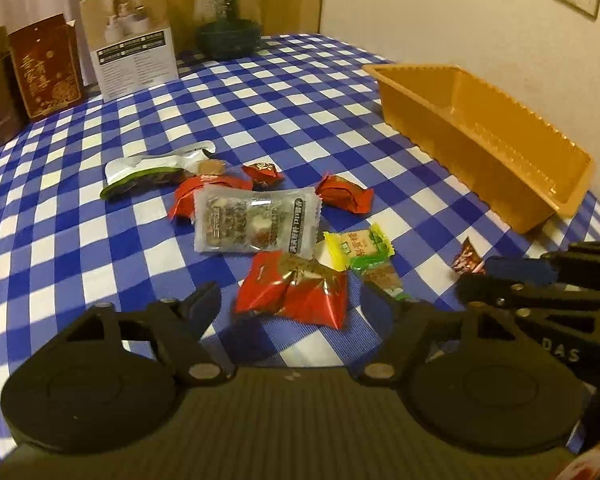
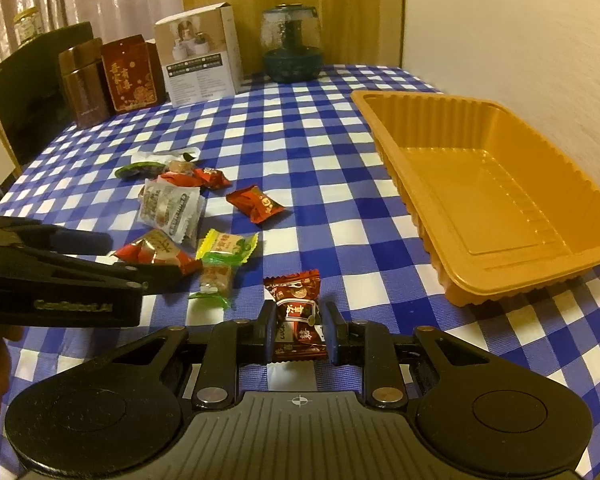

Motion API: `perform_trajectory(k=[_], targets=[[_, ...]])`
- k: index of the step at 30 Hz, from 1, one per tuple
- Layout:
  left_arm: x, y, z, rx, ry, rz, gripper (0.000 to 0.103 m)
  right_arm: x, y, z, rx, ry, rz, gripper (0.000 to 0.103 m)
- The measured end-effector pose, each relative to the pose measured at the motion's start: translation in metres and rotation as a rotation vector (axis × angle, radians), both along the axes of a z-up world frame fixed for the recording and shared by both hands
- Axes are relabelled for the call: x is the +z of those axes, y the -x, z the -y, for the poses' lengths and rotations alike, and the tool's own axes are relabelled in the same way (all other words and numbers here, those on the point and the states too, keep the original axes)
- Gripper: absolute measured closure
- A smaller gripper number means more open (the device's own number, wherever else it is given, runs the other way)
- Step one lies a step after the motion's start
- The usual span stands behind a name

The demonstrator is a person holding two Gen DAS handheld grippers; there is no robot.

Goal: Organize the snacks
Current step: 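Grasp the red snack packet with the left gripper, then carry the red packet and chocolate bar into the orange tray and release both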

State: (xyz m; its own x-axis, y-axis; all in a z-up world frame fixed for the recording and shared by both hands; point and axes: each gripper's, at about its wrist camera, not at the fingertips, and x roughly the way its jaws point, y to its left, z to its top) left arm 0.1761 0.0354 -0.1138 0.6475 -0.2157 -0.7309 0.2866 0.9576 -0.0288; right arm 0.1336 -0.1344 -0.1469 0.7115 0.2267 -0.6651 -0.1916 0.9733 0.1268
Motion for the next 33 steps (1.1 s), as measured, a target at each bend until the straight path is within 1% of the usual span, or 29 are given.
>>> perform_trajectory(k=[3,6,10,11,13,17,24,28,33], targets=[[-0.002,-0.005,0.003,-0.018,-0.017,0.001,0.036,-0.001,0.0,0.0,-0.003,-0.003,-0.005,0.078],[-0.005,-0.007,0.007,-0.043,-0.037,0.006,0.037,-0.001,-0.001,0.0,-0.003,-0.005,-0.008,0.078],[-0.007,-0.011,0.011,-0.061,-0.055,0.001,0.046,-0.001,-0.002,0.001,-0.008,-0.009,-0.011,0.078],[-0.008,-0.011,0.011,-0.064,-0.053,0.0,0.047,-0.001,-0.002,0.001,-0.009,-0.01,-0.012,0.078],[-0.007,-0.011,0.011,-0.064,-0.055,0.0,0.053,-0.001,-0.002,0.001,-0.009,-0.01,-0.012,0.078],[-0.006,-0.009,0.01,-0.062,-0.046,-0.008,0.058,-0.001,-0.002,0.002,-0.01,-0.012,-0.01,0.078],[0.001,0.006,0.0,0.02,-0.016,-0.025,0.059,0.003,0.0,0.002,-0.01,-0.017,-0.005,0.078],[0.012,0.023,-0.004,0.07,0.003,-0.025,0.059,0.01,0.006,0.003,-0.006,-0.014,0.006,0.078],[0.029,0.045,-0.005,0.139,0.045,-0.033,0.059,0.024,0.016,0.008,-0.014,-0.016,0.023,0.078]])
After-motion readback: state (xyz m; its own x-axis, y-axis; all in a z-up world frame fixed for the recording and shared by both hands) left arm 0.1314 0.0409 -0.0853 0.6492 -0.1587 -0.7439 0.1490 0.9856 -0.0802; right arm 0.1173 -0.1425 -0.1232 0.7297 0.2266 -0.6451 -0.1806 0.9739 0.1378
